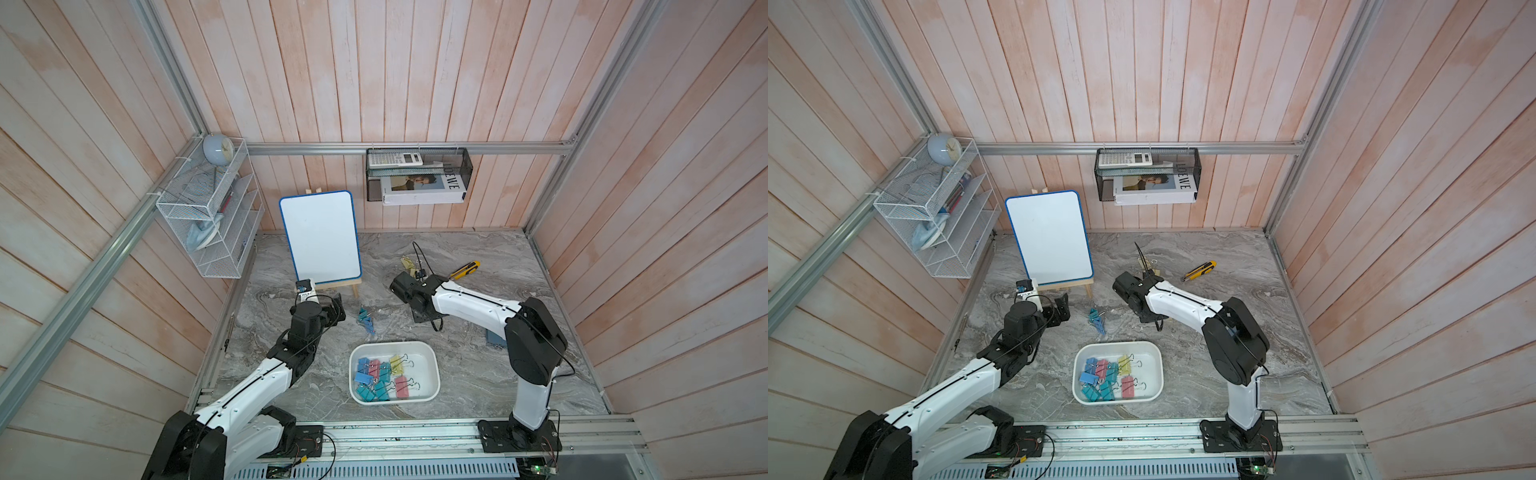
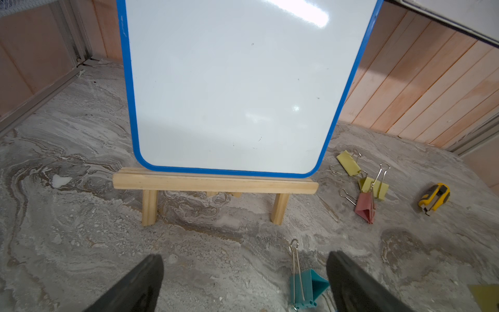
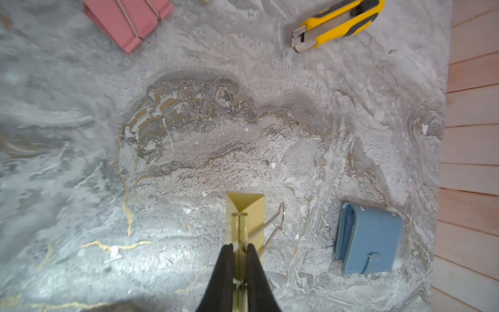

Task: Put the binder clips in the storage box
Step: Pick up the binder clip at the center of the board, then place the binder clip in the storage box.

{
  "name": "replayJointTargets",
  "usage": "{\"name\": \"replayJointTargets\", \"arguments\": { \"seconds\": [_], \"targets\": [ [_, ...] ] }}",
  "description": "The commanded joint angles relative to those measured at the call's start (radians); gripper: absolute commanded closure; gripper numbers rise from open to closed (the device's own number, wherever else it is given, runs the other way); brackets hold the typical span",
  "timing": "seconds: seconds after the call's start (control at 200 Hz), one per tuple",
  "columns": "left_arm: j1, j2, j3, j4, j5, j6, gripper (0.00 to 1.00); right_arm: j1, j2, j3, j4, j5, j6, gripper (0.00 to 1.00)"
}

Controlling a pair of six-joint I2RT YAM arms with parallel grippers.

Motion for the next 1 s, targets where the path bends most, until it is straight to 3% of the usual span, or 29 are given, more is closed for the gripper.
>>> {"name": "replayJointTargets", "arguments": {
  "seconds": [0.0,0.315,0.555,0.7,0.995],
  "targets": [
    [0.005,0.007,0.003,-0.001,-0.006,0.010,0.00,0.061,-0.068,0.009,-0.103,0.063,0.050,0.97],
    [0.004,0.001,0.000,0.001,-0.006,0.008,0.00,0.289,-0.151,0.071,-0.373,0.140,0.203,0.97],
    [0.004,0.011,-0.002,0.008,-0.005,0.004,0.00,0.481,-0.057,0.139,-0.518,0.094,0.373,0.97],
    [0.004,0.014,-0.004,0.014,0.000,0.001,0.00,0.528,-0.014,0.144,-0.519,0.077,0.416,0.97],
    [0.004,0.004,-0.005,0.009,-0.007,0.005,0.00,0.532,-0.003,0.027,-0.272,-0.032,0.393,0.94]
  ]
}}
